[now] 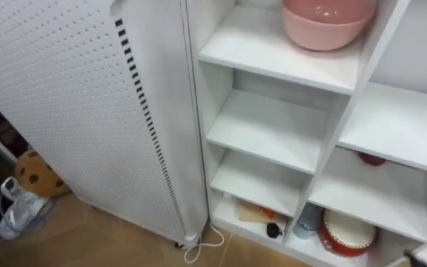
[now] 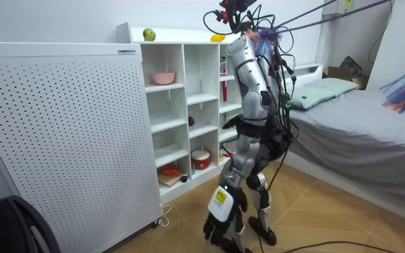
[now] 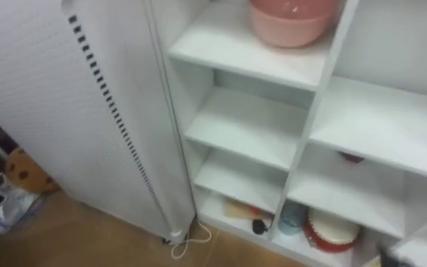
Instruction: Arrange fruit in the closet
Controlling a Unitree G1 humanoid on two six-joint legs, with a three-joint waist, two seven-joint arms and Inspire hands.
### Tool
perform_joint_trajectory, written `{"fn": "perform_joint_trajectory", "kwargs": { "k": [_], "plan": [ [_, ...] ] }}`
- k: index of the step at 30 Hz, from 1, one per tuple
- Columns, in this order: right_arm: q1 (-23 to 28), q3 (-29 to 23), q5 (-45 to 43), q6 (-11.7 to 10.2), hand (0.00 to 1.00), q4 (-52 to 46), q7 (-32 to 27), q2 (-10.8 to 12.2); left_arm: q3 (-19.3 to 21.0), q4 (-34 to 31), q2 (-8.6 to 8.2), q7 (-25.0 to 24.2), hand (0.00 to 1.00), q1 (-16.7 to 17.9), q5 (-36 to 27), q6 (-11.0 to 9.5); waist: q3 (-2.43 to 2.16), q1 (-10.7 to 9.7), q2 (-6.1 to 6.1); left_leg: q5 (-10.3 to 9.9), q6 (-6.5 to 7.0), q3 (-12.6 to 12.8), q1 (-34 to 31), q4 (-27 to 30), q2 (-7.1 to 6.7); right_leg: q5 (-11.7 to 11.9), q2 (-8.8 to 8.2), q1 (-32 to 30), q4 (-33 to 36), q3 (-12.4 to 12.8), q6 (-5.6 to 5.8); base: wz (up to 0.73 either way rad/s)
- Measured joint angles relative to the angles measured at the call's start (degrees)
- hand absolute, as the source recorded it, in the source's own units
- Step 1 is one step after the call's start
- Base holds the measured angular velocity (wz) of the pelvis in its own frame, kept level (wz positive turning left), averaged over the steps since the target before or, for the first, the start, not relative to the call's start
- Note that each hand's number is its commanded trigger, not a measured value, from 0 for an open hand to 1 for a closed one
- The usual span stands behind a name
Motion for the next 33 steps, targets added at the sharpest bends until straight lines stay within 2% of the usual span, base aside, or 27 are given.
{"fn": "perform_joint_trajectory", "kwargs": {
  "k": [3,6,8,10,12,13,16,17,21,25,27,29,30,33],
  "plan": [
    [5.71,-2.31,0.13,-1.44,0.0,1.63,2.65,3.31,1.61,2.04,-1.93,-0.06,0.0,0.04,0.39,-0.58,-0.66,-2.54,0.67,1.03,-0.01,-0.06,5.78,-5.05,-0.67,0.95,0.19,5.84,-4.94,-0.68,0.81,0.08],
    [10.88,-3.51,0.46,-1.87,0.0,2.69,4.54,5.32,2.72,2.78,-3.37,-0.01,0.0,0.56,1.18,-0.87,-1.01,-3.3,1.07,1.94,-0.39,0.08,12.03,-10.15,-0.56,2.93,1.61,12.44,-11.54,-1.03,1.26,-0.04],
    [13.03,-4.46,0.66,-2.04,0.0,3.8,5.37,6.58,4.25,2.98,-4.46,0.61,0.0,1.4,2.47,-1.44,-1.07,-3.48,0.91,2.28,-0.54,0.36,16.2,-13.15,-0.62,3.81,2.22,16.49,-14.83,-0.83,1.56,-0.08],
    [14.21,-5.9,0.01,-2.32,0.0,6.96,5.98,8.39,5.6,3.65,-5.82,1.7,0.0,2.45,2.9,-1.56,-1.19,-4.49,0.53,2.63,-0.77,0.87,20.53,-15.97,-0.88,4.36,2.59,20.37,-17.78,-0.43,1.94,-0.11],
    [15.76,-7.78,0.28,-1.96,0.0,9.04,6.26,10.28,6.45,3.68,-7.59,2.27,0.0,3.86,4.47,-1.36,-1.44,-5.76,0.02,3.42,-0.87,0.86,25.51,-19.97,-1.54,5.09,2.77,24.78,-21.62,-0.73,2.55,0.02],
    [16.19,-8.1,0.29,-2.04,0.0,9.37,6.53,10.53,6.47,3.56,-7.92,2.37,0.0,4.08,5.39,-1.32,-1.8,-6.02,0.47,3.45,-0.87,0.87,26.37,-20.54,-1.61,5.24,2.93,25.72,-22.48,-0.67,2.69,0.0],
    [17.04,-9.86,0.43,-1.49,0.0,12.45,7.67,12.42,8.04,3.52,-9.2,2.71,0.0,4.19,8.9,-1.15,-1.67,-6.82,-0.09,3.46,-0.88,0.68,30.67,-22.8,-1.78,6.13,3.7,30.64,-25.87,-0.78,3.1,0.0],
    [17.27,-11.35,0.77,-1.14,0.0,12.63,8.04,13.29,8.83,3.67,-9.59,3.01,0.0,4.06,9.89,-0.91,-1.84,-7.69,0.11,3.45,-0.89,0.84,31.74,-23.31,-1.81,6.47,4.08,31.92,-26.85,-0.63,3.22,-0.04],
    [17.26,-15.45,2.87,-0.31,0.0,13.96,9.71,15.26,11.16,3.65,-10.39,3.13,0.0,3.84,11.72,0.2,-1.66,-9.63,0.21,3.47,-0.92,0.82,36.34,-25.81,-1.74,7.88,5.08,36.37,-30.5,2.01,3.38,-0.16],
    [17.21,-17.34,5.3,1.35,0.0,16.35,11.62,16.22,14.3,3.68,-10.81,3.12,0.0,3.64,13.62,0.68,-1.68,-10.56,0.1,3.55,-1.03,0.84,40.06,-28.2,-2.29,8.01,5.26,39.22,-31.78,2.98,3.41,-0.1],
    [16.82,-18.5,5.31,2.36,0.0,17.55,12.41,16.39,15.92,3.81,-11.28,3.11,0.0,3.39,14.41,1.56,-1.73,-10.57,0.2,3.57,-1.04,0.78,41.45,-29.24,-2.34,8.01,5.42,39.59,-31.75,5.24,3.41,-0.25],
    [16.11,-19.61,5.3,2.97,0.0,18.04,13.12,16.52,17.45,3.91,-11.88,3.08,0.0,3.09,14.39,2.23,-1.64,-10.56,0.2,3.58,-1.05,0.77,42.22,-29.93,-2.34,8.01,5.5,39.6,-31.75,6.44,3.41,-0.28],
    [15.3,-20.08,5.33,3.34,0.0,18.79,13.5,16.56,17.79,4.09,-12.11,3.07,0.0,2.84,14.34,2.62,-1.68,-10.68,0.07,3.58,-1.05,0.74,42.47,-30.08,-2.37,8.01,5.51,39.57,-31.79,6.88,3.41,-0.26],
    [14.69,-20.92,5.33,4.59,0.0,19.13,14.09,17.12,17.79,4.16,-12.16,2.84,0.0,2.28,14.31,3.78,-1.41,-10.85,-0.26,3.58,-1.05,0.63,43.85,-30.55,-2.39,8.01,5.53,40.44,-31.88,7.28,3.41,-0.16]
  ]
}}
